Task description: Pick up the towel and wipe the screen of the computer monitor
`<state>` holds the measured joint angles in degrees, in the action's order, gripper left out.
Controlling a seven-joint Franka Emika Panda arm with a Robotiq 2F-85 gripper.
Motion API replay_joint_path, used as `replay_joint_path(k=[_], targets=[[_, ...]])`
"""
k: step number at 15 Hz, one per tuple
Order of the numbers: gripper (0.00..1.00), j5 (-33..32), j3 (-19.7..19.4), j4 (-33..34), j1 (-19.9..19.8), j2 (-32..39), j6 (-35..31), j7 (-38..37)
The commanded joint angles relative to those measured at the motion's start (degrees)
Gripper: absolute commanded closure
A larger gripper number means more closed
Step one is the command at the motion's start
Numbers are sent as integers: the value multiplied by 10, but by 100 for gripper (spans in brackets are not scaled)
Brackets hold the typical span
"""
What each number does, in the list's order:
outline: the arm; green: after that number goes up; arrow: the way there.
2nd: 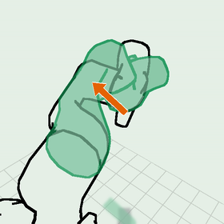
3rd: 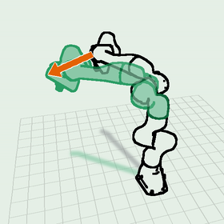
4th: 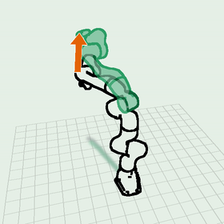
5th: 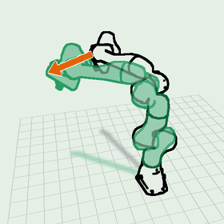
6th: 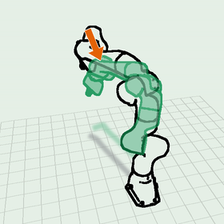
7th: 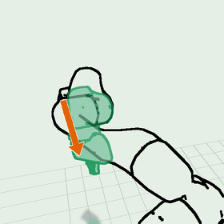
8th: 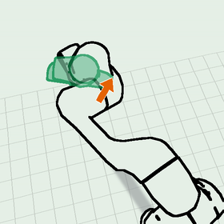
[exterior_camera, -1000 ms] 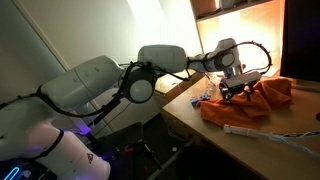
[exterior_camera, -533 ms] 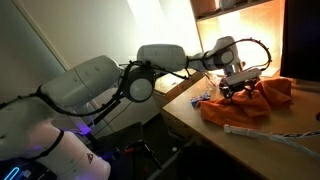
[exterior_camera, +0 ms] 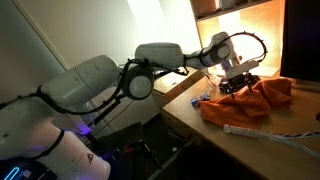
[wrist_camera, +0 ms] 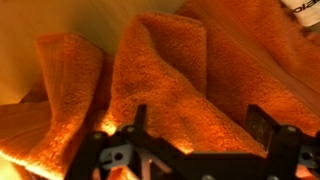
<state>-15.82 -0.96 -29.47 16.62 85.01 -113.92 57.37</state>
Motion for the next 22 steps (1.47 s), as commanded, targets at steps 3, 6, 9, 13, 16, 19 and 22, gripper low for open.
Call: replay_joint_path(k=[3, 6, 9, 13, 16, 19, 22], targets=[[0, -17, -6, -12, 1, 0, -88, 71], [0, -10, 3, -23, -3, 1, -126, 118], [0, -1, 16, -34, -9, 2, -130, 156], [0, 12, 25, -47, -20, 3, -109, 183], [0, 15, 24, -54, -24, 4, -91, 181], [5, 14, 24, -62, -28, 4, -87, 180], [31, 11, 14, -68, -26, 4, -81, 153]])
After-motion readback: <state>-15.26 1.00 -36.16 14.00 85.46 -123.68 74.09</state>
